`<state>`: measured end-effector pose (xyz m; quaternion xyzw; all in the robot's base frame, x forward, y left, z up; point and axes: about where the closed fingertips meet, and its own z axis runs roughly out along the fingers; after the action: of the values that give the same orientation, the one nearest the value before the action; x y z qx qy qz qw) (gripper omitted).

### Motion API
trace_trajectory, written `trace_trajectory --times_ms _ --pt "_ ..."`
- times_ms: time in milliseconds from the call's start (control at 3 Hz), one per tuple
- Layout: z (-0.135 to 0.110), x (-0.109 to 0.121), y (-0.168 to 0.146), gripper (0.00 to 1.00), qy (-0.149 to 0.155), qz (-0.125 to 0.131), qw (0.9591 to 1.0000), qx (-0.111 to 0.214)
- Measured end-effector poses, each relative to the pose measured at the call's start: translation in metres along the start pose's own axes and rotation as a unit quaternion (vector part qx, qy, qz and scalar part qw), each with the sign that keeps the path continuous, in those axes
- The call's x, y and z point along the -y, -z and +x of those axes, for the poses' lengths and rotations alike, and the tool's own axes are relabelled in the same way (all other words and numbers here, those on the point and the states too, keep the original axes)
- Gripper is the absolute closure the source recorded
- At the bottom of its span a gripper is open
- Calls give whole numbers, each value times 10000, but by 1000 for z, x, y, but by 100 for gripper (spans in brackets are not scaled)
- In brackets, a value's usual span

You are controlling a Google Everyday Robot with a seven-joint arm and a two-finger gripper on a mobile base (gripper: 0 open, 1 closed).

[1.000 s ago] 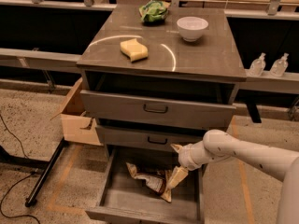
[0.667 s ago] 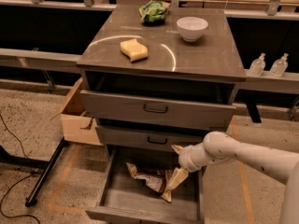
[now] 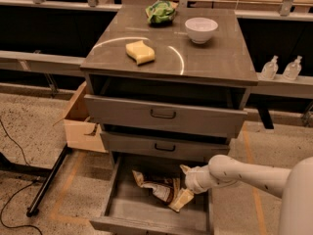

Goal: Pick brown chip bag from bottom drawer and place on counter

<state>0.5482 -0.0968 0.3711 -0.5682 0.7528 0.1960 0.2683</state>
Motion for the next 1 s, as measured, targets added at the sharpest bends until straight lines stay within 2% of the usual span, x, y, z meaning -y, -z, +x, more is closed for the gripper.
trace_trajectory --times_ms 333,1000 --pt "17 -3 -44 0 -57 -58 9998 154" --pt "35 0 -131 0 142 -246 9978 598"
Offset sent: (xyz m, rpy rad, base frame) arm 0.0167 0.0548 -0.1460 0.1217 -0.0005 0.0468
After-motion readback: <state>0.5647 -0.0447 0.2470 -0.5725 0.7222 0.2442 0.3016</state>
